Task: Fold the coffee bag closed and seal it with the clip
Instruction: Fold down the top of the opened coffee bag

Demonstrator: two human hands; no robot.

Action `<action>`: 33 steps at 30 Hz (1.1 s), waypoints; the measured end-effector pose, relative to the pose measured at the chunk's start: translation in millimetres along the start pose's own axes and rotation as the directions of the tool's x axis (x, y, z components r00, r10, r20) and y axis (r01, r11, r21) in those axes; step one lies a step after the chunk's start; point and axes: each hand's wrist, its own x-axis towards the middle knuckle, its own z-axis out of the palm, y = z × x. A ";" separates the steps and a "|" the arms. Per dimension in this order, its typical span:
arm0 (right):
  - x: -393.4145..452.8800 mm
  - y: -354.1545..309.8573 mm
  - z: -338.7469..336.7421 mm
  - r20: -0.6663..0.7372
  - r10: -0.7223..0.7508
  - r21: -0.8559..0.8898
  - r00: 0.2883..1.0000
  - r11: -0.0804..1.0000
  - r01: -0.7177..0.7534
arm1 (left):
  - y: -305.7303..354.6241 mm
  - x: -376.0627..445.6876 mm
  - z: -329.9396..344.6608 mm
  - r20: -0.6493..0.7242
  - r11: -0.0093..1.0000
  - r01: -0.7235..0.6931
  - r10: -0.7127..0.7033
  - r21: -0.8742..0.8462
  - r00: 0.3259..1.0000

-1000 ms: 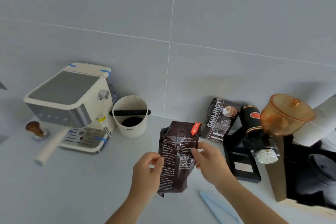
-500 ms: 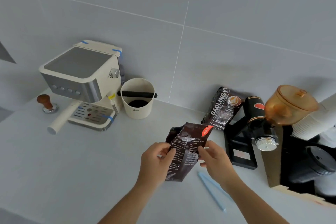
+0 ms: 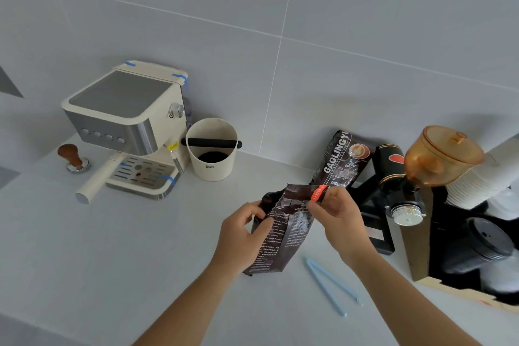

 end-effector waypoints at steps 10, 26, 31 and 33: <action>13.5 4.4 5.0 -0.022 -0.042 -0.008 0.999 0.999 0.042 | 14.6 8.4 4.8 -0.112 1.000 -0.026 0.025 -0.002 0.993; 12.5 11.3 -1.5 0.180 -0.251 0.027 0.951 0.968 0.250 | 33.9 44.2 -10.0 0.137 0.990 0.027 -0.007 -0.140 0.991; 18.4 20.3 -3.6 0.210 -0.232 0.137 0.950 0.969 0.207 | 36.2 47.7 -9.4 0.181 0.972 0.107 -0.069 -0.207 0.981; 20.8 22.5 -4.8 0.217 -0.222 0.189 0.950 0.965 0.183 | 36.6 49.1 -9.7 0.206 0.965 0.128 -0.081 -0.228 0.975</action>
